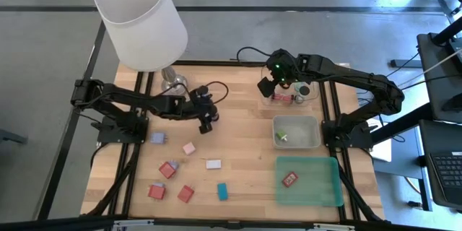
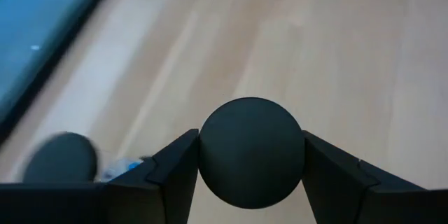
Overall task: Pick & Place Office items
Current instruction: Put the purple hourglass into the transparent bin
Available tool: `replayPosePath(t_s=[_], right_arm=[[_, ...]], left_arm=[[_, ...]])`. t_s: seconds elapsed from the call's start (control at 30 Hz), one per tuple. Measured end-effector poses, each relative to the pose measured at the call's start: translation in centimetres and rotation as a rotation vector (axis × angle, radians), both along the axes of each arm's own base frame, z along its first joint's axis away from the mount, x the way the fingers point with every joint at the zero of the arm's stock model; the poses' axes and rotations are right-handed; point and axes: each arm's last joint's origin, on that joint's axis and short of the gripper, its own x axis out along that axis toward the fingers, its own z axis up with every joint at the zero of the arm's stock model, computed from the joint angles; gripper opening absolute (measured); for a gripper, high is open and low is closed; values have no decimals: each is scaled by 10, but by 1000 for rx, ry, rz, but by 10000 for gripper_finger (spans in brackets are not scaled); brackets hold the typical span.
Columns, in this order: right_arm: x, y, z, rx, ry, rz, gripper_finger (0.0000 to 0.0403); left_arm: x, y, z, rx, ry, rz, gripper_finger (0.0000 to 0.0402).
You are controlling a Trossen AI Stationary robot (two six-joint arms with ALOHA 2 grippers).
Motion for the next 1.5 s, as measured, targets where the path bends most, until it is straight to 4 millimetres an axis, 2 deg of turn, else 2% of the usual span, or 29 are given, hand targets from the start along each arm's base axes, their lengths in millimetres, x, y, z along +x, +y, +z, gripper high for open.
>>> replayPosePath(t_s=[0.13,0.23,0.37,0.53,0.7,0.87,1.0,1.13,1.3,1.5], right_arm=[[1,0,1,-3,-10,0,300],[5,-1,4,15,-76,14,300],[19,1,15,134,-304,124,300],[35,4,40,245,-626,354,300],[42,5,66,289,-891,445,300],[42,5,87,293,-1093,459,300],[42,5,92,343,-1148,428,305],[48,2,86,412,-1150,357,329],[66,4,77,497,-1202,349,357],[83,3,66,588,-1232,376,364]], left_arm=[[-3,7,22,83,-135,82,207],[-5,14,46,159,-286,135,207],[-14,15,83,223,-512,130,207],[-37,2,132,327,-789,32,207],[-63,-15,161,446,-918,-50,208],[-75,-27,174,540,-951,-44,209],[-77,-32,179,601,-985,-71,210],[-74,-34,180,624,-1003,-107,211],[-69,-31,177,648,-986,-108,211],[-68,-27,178,656,-1007,-130,211]])
